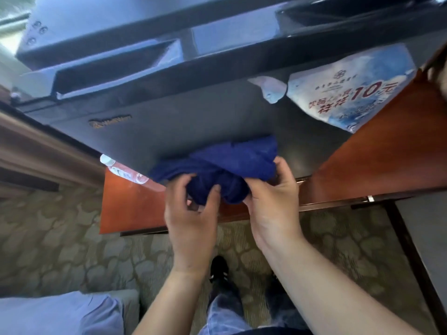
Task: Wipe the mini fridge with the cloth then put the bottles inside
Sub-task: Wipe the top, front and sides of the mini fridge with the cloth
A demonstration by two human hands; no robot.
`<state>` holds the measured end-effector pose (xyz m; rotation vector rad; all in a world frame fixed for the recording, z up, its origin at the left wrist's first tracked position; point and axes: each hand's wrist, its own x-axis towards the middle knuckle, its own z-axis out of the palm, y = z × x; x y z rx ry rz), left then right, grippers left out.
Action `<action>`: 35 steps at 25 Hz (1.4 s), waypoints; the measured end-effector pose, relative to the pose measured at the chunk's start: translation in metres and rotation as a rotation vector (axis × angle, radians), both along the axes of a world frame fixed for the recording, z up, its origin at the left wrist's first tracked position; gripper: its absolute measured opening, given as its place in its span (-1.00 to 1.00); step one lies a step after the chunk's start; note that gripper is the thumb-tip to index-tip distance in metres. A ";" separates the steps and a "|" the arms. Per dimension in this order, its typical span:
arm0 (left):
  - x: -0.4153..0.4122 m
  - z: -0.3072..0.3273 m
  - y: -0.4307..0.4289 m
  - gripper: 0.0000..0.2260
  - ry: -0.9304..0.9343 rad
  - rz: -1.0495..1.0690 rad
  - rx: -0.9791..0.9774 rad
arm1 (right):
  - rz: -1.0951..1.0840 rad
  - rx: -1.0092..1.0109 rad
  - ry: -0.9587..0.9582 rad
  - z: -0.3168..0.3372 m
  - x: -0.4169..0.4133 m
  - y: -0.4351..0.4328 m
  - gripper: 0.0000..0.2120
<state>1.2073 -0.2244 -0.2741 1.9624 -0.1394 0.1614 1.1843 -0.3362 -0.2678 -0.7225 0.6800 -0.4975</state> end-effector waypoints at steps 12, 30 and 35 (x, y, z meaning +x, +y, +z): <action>0.003 -0.170 -0.097 -0.90 0.855 0.135 -0.151 | -0.010 0.171 0.558 -0.164 -0.015 -0.096 -0.78; 0.008 -0.108 -0.061 -0.88 0.853 0.054 -0.547 | 0.065 0.081 0.365 -0.094 -0.015 -0.072 -0.72; 0.032 -0.038 0.036 -0.81 0.581 0.156 -0.420 | 0.102 0.162 0.237 -0.046 0.012 0.028 -0.74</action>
